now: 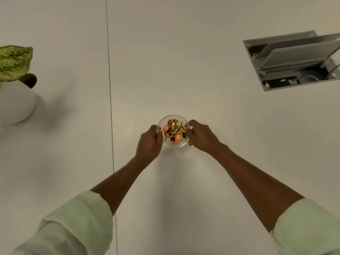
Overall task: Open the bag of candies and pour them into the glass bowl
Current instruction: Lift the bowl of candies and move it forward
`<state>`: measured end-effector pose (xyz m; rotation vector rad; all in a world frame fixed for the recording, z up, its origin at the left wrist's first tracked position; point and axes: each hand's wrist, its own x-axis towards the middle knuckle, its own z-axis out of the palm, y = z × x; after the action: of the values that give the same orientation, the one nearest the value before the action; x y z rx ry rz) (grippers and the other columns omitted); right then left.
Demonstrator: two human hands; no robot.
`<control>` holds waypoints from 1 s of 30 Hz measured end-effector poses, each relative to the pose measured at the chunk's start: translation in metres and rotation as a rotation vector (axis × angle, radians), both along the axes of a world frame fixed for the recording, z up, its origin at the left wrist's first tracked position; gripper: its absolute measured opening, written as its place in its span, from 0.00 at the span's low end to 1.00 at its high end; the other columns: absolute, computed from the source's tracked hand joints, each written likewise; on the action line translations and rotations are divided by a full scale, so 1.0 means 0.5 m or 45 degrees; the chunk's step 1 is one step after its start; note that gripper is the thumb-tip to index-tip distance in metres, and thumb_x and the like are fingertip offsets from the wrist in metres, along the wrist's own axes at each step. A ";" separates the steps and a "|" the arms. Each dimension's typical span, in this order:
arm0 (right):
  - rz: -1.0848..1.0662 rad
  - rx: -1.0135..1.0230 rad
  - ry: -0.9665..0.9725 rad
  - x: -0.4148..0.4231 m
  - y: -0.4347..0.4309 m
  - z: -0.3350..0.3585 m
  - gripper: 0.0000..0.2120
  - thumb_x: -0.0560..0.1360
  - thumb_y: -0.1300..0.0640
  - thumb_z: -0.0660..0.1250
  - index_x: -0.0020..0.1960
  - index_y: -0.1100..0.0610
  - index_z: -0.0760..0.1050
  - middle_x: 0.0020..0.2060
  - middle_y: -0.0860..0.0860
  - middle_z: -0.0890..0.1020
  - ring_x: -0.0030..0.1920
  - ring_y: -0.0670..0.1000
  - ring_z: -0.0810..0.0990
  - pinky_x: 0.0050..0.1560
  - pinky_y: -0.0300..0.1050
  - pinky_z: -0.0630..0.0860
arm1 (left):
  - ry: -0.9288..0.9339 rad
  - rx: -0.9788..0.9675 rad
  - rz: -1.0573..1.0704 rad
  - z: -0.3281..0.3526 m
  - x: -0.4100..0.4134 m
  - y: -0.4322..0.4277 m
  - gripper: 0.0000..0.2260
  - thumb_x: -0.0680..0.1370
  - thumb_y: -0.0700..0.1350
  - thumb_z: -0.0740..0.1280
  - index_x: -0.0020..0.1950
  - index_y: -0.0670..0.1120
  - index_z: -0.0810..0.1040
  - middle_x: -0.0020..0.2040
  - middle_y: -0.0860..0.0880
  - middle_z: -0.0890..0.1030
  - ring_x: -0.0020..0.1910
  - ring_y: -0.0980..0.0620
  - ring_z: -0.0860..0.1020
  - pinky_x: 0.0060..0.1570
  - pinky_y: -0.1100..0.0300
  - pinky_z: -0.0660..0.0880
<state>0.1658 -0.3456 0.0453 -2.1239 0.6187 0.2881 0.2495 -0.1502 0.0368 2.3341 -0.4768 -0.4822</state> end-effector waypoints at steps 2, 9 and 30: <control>-0.049 -0.001 -0.020 0.065 -0.026 0.002 0.13 0.84 0.51 0.57 0.60 0.58 0.74 0.41 0.55 0.85 0.37 0.53 0.87 0.36 0.44 0.81 | -0.019 -0.002 0.015 0.003 0.068 -0.035 0.14 0.85 0.48 0.57 0.56 0.40 0.77 0.45 0.41 0.85 0.43 0.40 0.83 0.44 0.43 0.80; -0.112 -0.034 -0.072 0.254 -0.099 -0.012 0.12 0.84 0.52 0.57 0.58 0.58 0.74 0.40 0.56 0.84 0.35 0.53 0.85 0.31 0.41 0.76 | -0.039 -0.010 0.086 -0.010 0.248 -0.127 0.17 0.85 0.51 0.55 0.55 0.40 0.76 0.44 0.40 0.85 0.44 0.39 0.83 0.46 0.42 0.80; -0.088 -0.091 -0.016 0.449 -0.145 -0.082 0.15 0.84 0.50 0.56 0.56 0.61 0.75 0.40 0.58 0.86 0.38 0.58 0.87 0.43 0.53 0.83 | 0.033 -0.041 0.195 -0.101 0.421 -0.180 0.17 0.85 0.50 0.56 0.54 0.39 0.77 0.45 0.39 0.84 0.45 0.39 0.83 0.48 0.41 0.79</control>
<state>0.3904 -0.4182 0.0045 -2.1658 0.7031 0.2173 0.4602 -0.2400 -0.0139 2.3087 -0.2889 -0.4283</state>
